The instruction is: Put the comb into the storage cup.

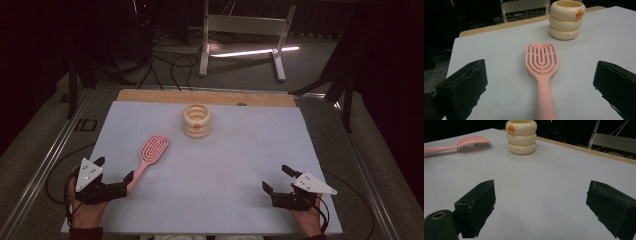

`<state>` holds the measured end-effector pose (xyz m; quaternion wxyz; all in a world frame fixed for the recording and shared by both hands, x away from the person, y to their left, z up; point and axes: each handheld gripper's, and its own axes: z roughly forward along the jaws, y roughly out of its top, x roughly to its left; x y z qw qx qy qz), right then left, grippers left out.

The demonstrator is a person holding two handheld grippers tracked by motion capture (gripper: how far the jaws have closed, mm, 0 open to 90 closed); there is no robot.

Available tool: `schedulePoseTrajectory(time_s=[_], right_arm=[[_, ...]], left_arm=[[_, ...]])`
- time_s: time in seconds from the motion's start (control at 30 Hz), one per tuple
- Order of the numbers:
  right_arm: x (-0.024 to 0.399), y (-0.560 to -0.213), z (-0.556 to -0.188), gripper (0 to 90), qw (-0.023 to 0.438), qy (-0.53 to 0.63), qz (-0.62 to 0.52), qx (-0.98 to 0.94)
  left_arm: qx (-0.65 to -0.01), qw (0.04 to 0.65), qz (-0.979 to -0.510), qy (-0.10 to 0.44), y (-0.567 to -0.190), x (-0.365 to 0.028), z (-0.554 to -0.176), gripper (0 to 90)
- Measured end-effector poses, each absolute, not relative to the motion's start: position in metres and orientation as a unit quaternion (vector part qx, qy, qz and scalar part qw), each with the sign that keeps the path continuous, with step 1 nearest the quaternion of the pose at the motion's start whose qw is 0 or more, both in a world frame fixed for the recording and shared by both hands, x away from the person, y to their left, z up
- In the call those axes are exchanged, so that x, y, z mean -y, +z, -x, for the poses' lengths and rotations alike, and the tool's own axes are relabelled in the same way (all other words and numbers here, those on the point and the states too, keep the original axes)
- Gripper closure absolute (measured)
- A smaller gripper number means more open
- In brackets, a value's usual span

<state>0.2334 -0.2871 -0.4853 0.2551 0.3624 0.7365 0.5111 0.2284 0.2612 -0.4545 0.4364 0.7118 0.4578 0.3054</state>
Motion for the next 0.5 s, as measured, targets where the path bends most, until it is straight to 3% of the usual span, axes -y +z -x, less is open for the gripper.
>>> schedulePoseTrajectory(time_s=[0.5], right_arm=[[0.2852,-0.4879,-0.2320,8.6,0.256,0.508,-0.367,-0.736]], left_arm=[[-0.478,0.422,-0.716,0.285,-0.4512,-0.2619,-0.2355,0.2]])
